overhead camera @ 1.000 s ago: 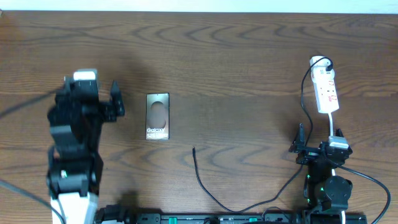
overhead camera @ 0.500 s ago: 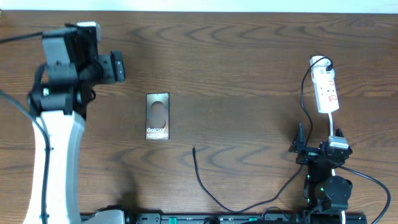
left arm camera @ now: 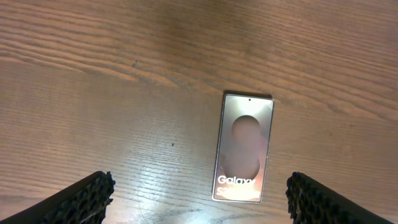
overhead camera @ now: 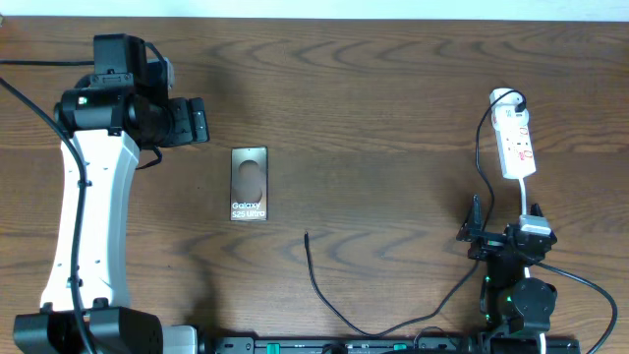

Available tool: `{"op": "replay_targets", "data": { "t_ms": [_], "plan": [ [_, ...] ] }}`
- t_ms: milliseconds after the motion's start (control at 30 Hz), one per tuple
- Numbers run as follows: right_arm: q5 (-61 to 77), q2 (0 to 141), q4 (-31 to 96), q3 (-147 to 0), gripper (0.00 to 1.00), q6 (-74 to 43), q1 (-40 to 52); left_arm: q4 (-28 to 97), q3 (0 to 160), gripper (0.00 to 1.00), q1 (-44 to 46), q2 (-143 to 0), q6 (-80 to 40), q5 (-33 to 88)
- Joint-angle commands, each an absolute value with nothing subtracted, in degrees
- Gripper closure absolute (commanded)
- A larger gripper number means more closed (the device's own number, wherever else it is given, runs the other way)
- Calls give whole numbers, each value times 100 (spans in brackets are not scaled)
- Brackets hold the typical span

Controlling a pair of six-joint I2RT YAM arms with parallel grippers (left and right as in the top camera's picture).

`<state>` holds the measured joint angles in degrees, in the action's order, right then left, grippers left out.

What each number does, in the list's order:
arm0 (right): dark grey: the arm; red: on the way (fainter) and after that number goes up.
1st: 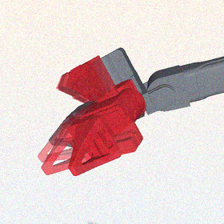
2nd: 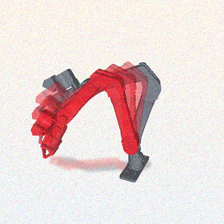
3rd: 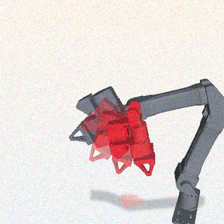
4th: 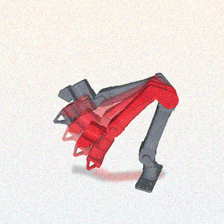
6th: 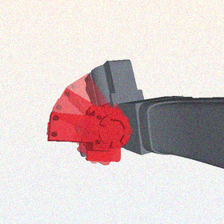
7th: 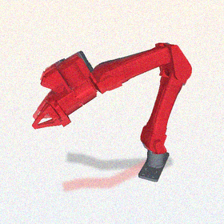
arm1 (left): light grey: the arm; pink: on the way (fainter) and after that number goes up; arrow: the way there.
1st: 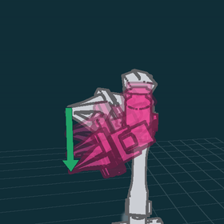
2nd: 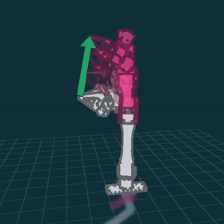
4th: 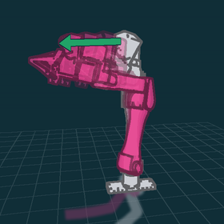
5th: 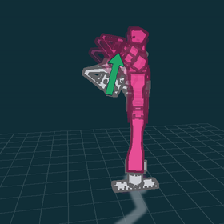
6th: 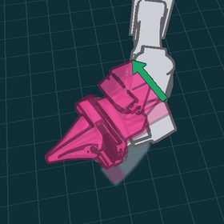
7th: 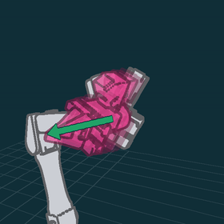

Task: Plug charger to phone and switch on socket
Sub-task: 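Move the left gripper forward over the silver phone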

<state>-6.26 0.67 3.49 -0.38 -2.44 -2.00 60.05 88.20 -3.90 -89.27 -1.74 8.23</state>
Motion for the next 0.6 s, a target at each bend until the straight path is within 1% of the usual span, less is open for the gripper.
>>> {"op": "replay_targets", "data": {
  "t_ms": [0, 100, 133, 167, 200, 233, 267, 300, 433, 567],
  "plan": [
    [-694, 30, 366, -32, 1, -316, -167, 6038, 8932, 9, -379, -8936, -268, 860],
    [-694, 30, 366, -32, 1, -316, -165, 6034, 8932, 9, -379, -8936, -266, 858],
    [-694, 30, 366, -32, 1, -316, -167, 6012, 8932, 21, -379, -8936, -266, 858],
    [-692, 30, 366, -32, 1, -316, -167, 5948, 8932, 58, -379, -8936, -272, 860],
    [-694, 30, 366, -32, 1, -316, -165, 5948, 8932, 60, -379, -8938, -307, 860],
    [-694, 30, 366, -32, 1, -316, -167, 5961, 8932, 45, -377, -8938, -336, 864],
    [-692, 30, 366, -32, 1, -316, -167, 6003, 8932, 12, -377, -8938, -333, 917],
    [-694, 30, 366, -32, 1, -316, -167, 6051, 8932, 2, -373, -8938, -331, 1015],
    [-694, 30, 366, -32, 1, -316, -167, 6250, 8890, 2, -316, -8947, -331, 1275],
    [-694, 30, 366, -32, 1, -316, -165, 6274, 8685, 2, 12, -9011, -329, 1284]
  ]
}}
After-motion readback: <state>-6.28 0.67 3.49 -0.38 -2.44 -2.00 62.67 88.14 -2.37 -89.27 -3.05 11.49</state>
